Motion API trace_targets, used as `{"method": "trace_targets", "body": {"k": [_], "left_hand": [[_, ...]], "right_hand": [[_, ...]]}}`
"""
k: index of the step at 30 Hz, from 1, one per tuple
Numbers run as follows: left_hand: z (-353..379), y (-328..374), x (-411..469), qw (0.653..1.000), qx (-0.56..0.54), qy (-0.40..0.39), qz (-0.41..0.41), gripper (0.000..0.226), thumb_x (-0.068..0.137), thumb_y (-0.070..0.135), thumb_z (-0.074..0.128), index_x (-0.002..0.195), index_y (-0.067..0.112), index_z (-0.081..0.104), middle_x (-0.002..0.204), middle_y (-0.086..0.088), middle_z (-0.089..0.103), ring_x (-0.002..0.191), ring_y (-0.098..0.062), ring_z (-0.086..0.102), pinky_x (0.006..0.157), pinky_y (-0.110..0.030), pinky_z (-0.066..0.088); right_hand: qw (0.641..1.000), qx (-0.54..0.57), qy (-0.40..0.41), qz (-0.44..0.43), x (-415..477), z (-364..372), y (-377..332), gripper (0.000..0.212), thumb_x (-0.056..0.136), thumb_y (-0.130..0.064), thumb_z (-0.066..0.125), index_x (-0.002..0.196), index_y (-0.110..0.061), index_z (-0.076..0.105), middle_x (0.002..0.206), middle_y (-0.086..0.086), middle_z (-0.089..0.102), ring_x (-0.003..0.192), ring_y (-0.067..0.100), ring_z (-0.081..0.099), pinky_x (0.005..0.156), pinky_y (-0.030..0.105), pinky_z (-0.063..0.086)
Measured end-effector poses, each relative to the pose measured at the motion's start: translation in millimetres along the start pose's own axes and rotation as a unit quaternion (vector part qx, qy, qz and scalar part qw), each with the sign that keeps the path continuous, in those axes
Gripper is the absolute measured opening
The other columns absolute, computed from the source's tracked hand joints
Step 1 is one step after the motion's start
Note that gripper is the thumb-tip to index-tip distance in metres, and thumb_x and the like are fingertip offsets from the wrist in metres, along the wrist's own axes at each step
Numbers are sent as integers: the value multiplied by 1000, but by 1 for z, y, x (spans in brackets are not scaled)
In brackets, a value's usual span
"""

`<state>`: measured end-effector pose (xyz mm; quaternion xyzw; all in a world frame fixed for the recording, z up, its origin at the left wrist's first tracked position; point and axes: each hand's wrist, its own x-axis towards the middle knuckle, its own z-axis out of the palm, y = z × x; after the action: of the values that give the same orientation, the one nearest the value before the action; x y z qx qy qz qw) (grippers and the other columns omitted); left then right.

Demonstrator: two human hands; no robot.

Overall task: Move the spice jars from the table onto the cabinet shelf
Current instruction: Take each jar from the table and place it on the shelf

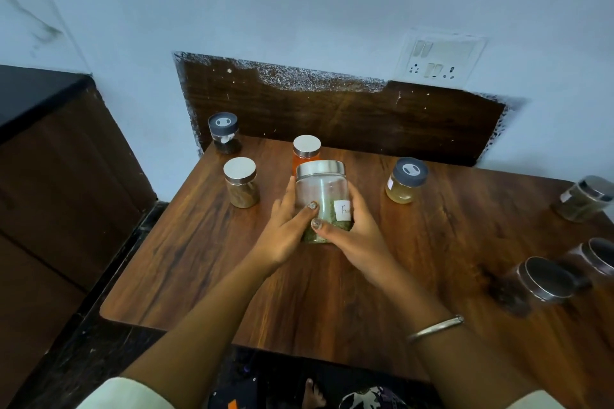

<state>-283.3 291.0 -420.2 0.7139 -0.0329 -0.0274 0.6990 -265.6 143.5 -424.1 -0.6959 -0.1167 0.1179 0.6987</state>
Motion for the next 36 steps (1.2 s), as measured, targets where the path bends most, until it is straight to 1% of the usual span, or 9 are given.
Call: {"method": "trace_targets", "body": {"k": [6,12,15,19,21,24,29,34,36], "left_hand": [[8,13,-7,999,-26,7,40,54,98,17,37,145,32,13,145,5,37,119,-7,52,95,-27,49],[16,28,-13,995,-80,-12,51,50,98,11,31,140,35,16,151,-4,31,132,-23,42,105,-50,39],[18,25,-12,995,-67,-65,20,70,92,20,45,145,37,3,152,-1,30,129,-16,45,102,-36,45],[22,30,-1,994,29,-108,14,93,86,24,58,143,42,-14,154,4,20,129,-15,42,94,-22,46],[27,37,9,992,63,-107,24,95,84,29,60,141,44,-16,148,7,28,124,-22,48,86,-23,50],[36,49,26,993,63,-92,36,95,86,22,61,141,44,-14,132,13,40,105,-4,56,72,-16,52],[56,61,54,992,88,-22,89,92,84,23,61,146,36,-5,135,-4,48,107,-23,58,95,-43,49],[77,64,78,994,-19,2,105,79,90,11,49,148,31,-1,130,-18,53,113,-19,60,90,-32,51],[81,68,87,993,-30,7,116,75,94,3,41,148,29,-3,134,-14,50,116,-16,57,91,-29,50]], "right_hand": [[999,-11,36,-19,-6,-14,-5,95,63,-23,74,144,-35,24,131,0,51,113,16,57,77,26,55],[1000,-16,-18,15,-16,-28,-15,99,70,-25,79,137,-57,13,127,-8,53,109,20,62,69,28,55],[999,-9,-26,18,-20,-35,-20,104,66,-33,79,141,-54,10,126,-14,53,108,15,63,77,35,57],[999,-43,-5,-28,-15,-46,-27,104,63,-37,78,146,-40,16,123,-31,48,113,-4,55,85,24,53],[998,-53,-7,-43,-9,-55,-32,95,63,-36,79,140,-44,24,120,-33,53,112,-9,53,81,16,51],[997,-53,-19,-49,6,-75,-43,98,57,-40,81,138,-47,26,120,-35,54,118,-3,52,86,19,50],[990,-114,-28,-76,28,-108,-59,114,54,-49,79,147,-40,13,142,-10,43,128,15,45,103,42,44],[948,-268,0,-172,51,-129,-83,101,67,-49,71,145,-42,7,130,-18,48,117,4,52,88,7,44],[919,-325,-1,-223,63,-135,-93,100,72,-44,73,148,-37,9,133,-10,51,115,3,52,90,10,44]]}}
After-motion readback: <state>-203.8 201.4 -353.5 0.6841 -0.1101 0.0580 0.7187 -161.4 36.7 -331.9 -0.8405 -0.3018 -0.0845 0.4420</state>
